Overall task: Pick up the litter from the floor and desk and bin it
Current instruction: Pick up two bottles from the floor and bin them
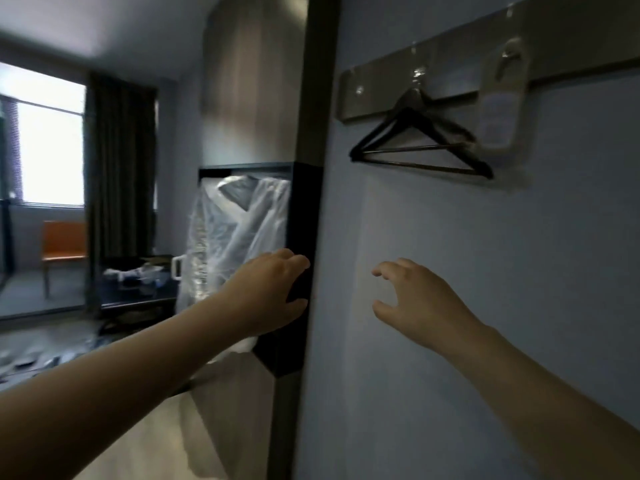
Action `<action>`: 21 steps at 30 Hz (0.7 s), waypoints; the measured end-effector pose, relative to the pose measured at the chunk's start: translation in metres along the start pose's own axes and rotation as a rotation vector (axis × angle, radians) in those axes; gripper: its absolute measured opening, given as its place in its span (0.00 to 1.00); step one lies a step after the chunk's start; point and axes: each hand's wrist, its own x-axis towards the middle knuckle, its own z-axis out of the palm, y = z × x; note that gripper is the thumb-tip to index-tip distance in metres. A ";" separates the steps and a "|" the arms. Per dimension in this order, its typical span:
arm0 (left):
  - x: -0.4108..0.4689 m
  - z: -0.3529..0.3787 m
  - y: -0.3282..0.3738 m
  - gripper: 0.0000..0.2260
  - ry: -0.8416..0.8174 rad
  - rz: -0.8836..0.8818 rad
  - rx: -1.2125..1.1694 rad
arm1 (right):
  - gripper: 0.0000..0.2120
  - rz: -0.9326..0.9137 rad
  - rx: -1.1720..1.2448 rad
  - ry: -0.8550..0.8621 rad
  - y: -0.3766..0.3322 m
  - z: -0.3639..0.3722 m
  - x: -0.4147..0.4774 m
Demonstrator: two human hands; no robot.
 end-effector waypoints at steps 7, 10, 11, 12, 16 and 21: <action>-0.066 -0.032 -0.129 0.24 -0.014 -0.172 0.095 | 0.24 -0.167 0.159 -0.034 -0.132 0.062 0.071; -0.084 -0.039 -0.165 0.24 -0.029 -0.234 0.117 | 0.22 -0.219 0.180 -0.030 -0.172 0.081 0.095; -0.088 -0.040 -0.176 0.24 -0.032 -0.254 0.126 | 0.21 -0.234 0.187 -0.029 -0.183 0.087 0.102; -0.092 -0.040 -0.186 0.24 -0.034 -0.274 0.132 | 0.20 -0.249 0.202 -0.027 -0.192 0.093 0.109; -0.100 -0.038 -0.221 0.24 -0.020 -0.332 0.143 | 0.22 -0.324 0.240 -0.037 -0.222 0.116 0.141; -0.091 -0.025 -0.261 0.25 -0.027 -0.394 0.201 | 0.22 -0.407 0.306 -0.036 -0.243 0.148 0.189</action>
